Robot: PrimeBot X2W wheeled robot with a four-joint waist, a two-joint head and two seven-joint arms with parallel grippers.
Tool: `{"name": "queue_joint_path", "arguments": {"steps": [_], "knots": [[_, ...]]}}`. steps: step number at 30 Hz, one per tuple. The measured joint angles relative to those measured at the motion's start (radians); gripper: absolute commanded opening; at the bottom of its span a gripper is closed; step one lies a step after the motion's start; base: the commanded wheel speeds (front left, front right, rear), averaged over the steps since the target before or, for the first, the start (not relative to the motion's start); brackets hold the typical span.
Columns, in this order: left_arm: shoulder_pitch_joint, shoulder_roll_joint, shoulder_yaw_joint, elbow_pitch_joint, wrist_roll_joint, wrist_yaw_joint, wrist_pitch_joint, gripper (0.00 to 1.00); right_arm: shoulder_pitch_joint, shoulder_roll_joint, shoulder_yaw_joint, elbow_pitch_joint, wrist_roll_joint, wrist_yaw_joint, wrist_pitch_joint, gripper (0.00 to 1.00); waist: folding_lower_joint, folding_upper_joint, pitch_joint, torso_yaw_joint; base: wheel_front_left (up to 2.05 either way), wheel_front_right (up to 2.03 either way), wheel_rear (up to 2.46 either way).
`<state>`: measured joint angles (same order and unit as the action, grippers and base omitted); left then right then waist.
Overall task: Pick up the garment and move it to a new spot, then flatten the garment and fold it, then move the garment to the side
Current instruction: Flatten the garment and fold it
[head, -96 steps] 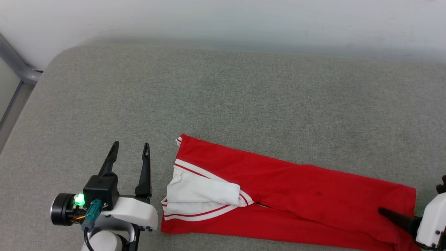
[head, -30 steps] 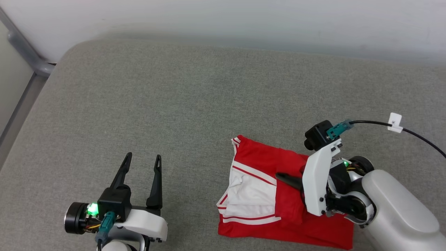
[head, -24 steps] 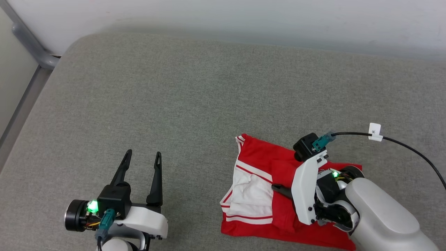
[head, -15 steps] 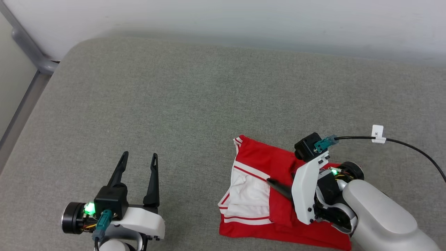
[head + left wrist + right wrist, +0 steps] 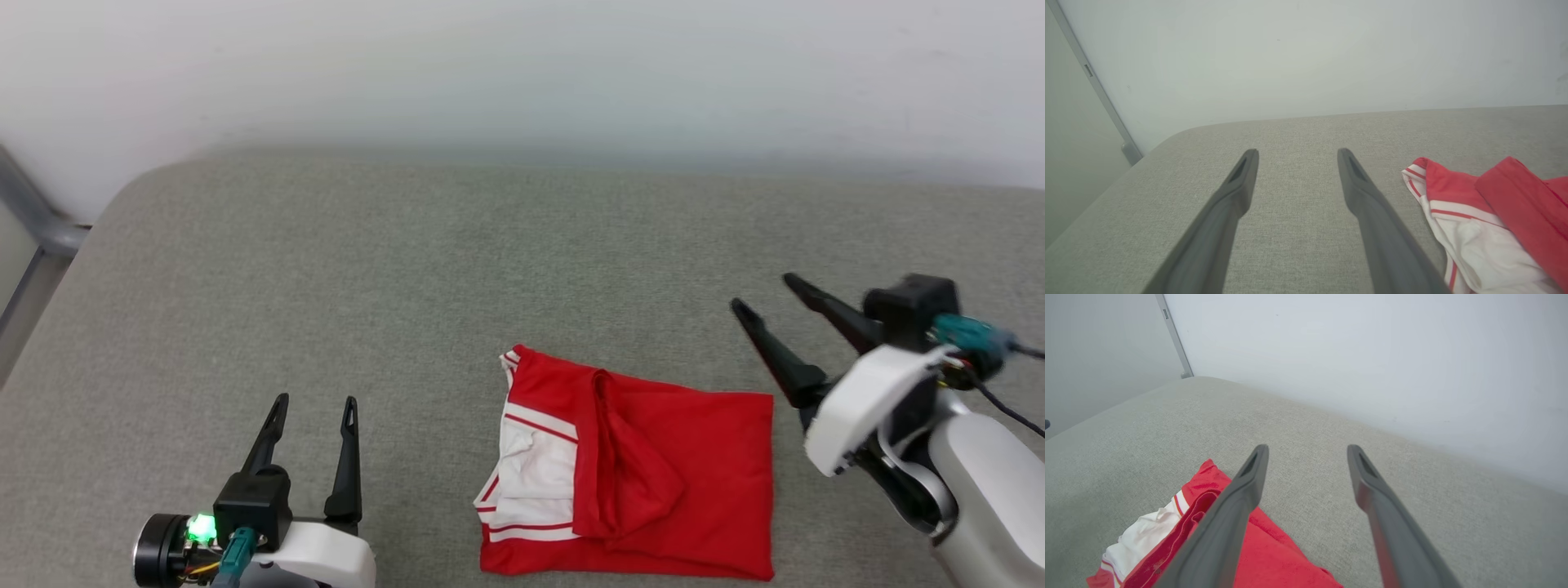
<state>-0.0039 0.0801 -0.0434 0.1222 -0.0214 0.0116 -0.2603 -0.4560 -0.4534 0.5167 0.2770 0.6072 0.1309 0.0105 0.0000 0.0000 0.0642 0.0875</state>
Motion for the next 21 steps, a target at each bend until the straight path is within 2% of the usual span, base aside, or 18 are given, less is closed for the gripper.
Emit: {"name": "queue_joint_path", "arguments": {"steps": [7,10,15,21], "knots": [[0.031,0.005,0.013,-0.010,-0.001,0.001,-0.001,1.00,0.165,0.064,-0.248,-0.017,-0.177,0.000,-0.148,1.00,0.0000,0.0000,-0.038,-0.039,0.00,0.00,0.00],[0.045,0.007,0.015,-0.015,-0.001,0.002,-0.001,1.00,0.237,0.119,-0.332,-0.037,-0.238,0.000,-0.184,1.00,0.0000,0.0000,-0.057,-0.050,0.00,0.00,0.00],[0.066,0.008,0.015,-0.031,0.000,0.003,-0.001,1.00,0.340,0.195,-0.430,-0.094,-0.337,0.000,-0.228,1.00,-0.0001,0.0000,-0.080,-0.067,0.00,0.00,0.00],[0.093,0.013,0.019,-0.049,0.000,0.003,-0.001,1.00,0.445,0.276,-0.494,-0.141,-0.370,0.000,-0.253,1.00,-0.0001,0.0000,-0.100,-0.075,0.00,0.00,0.00]]}}
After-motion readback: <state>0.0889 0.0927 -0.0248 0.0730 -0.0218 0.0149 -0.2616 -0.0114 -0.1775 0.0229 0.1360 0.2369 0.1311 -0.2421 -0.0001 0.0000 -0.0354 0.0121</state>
